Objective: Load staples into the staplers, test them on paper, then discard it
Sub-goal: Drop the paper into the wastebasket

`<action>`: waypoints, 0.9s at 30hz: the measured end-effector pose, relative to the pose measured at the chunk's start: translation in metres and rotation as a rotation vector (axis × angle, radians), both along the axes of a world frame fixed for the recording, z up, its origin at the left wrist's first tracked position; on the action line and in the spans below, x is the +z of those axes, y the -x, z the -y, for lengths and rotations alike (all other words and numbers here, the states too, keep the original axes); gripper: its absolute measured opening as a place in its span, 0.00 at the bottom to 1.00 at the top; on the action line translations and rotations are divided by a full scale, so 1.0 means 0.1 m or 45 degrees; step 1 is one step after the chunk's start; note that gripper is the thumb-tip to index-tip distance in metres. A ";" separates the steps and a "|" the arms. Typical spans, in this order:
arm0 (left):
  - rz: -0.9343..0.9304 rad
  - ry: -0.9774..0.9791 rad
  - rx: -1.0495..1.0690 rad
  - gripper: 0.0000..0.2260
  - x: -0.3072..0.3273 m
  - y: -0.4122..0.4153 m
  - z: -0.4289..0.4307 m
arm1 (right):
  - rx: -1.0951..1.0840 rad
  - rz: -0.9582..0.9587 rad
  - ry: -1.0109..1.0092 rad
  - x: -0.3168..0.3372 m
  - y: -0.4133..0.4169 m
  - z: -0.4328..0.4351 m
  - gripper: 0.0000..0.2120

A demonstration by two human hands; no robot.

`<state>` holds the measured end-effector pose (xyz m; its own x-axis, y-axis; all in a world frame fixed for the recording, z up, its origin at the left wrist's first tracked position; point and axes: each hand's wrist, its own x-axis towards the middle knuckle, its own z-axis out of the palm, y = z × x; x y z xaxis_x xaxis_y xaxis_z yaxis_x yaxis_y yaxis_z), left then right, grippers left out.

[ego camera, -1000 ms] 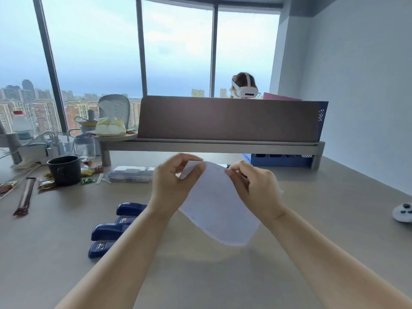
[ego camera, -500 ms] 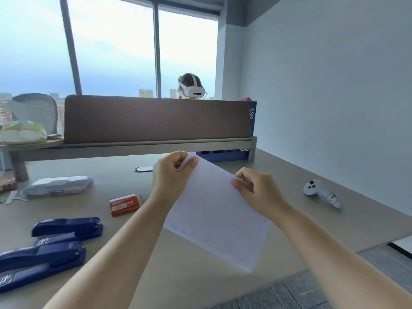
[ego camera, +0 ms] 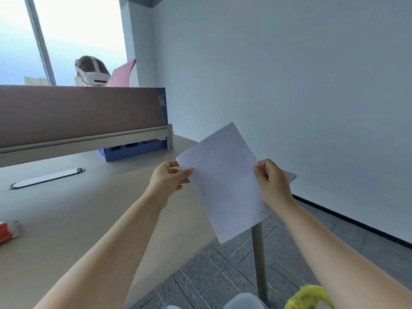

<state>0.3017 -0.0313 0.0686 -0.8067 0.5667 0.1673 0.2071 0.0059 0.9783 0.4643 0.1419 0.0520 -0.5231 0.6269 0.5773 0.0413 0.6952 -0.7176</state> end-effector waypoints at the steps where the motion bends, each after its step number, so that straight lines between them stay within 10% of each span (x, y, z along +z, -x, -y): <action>1: 0.103 -0.006 -0.081 0.13 -0.03 -0.06 -0.15 | -0.055 -0.018 0.035 -0.04 -0.08 -0.07 0.09; 7: 0.220 0.135 -0.576 0.05 -0.29 -0.59 -1.01 | -0.373 -0.037 0.172 -0.28 -0.57 -0.47 0.06; 18: 0.011 0.323 -0.564 0.03 -0.82 -1.37 -2.19 | -0.558 0.198 0.610 -0.98 -1.57 -1.09 0.15; 22: 0.085 0.695 -1.004 0.23 -1.26 -1.65 -2.50 | -0.685 0.263 0.782 -1.38 -1.97 -1.23 0.17; 27: 0.019 0.963 -1.110 0.21 -1.91 -2.00 -2.81 | -0.750 0.267 1.136 -1.99 -2.38 -1.33 0.23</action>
